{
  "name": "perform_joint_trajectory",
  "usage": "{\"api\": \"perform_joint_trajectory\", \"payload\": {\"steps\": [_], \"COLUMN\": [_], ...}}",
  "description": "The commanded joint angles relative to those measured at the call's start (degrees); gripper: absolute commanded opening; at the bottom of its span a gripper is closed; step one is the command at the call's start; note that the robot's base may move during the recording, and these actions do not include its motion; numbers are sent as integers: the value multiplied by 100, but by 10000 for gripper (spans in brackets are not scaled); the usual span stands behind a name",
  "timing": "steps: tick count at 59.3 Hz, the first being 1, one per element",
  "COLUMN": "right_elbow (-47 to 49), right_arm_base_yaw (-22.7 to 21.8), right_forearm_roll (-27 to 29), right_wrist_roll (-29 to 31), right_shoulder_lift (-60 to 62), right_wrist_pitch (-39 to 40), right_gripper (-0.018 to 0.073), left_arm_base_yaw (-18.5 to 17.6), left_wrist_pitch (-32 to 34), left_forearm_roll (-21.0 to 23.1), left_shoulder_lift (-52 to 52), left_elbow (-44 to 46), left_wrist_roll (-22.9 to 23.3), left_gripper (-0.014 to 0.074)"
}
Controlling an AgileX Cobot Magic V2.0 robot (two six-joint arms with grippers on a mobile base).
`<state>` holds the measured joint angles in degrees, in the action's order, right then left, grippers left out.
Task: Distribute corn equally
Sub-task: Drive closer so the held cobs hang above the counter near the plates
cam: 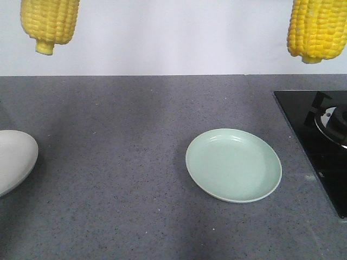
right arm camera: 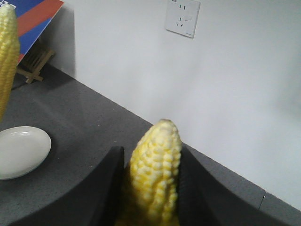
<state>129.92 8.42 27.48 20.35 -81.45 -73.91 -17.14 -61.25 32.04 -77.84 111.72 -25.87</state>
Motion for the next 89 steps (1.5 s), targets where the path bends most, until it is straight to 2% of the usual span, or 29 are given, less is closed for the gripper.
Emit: {"api": "perform_joint_trajectory", "payload": {"steps": [1, 89], "right_elbow": [92, 92], "right_arm_base_yaw": [-42, -42], "right_forearm_roll": [111, 111], "right_wrist_roll": [39, 39], "right_shoulder_lift": [97, 97], "right_wrist_pitch": [27, 27], "right_gripper": [-6, -6], "left_arm_base_yaw": [2, 2], "left_wrist_pitch": [361, 361], "left_forearm_roll": [192, 192], "left_shoulder_lift": [147, 147], "left_elbow": [139, 139], "left_wrist_roll": [49, 49], "left_gripper": [-8, -8]}}
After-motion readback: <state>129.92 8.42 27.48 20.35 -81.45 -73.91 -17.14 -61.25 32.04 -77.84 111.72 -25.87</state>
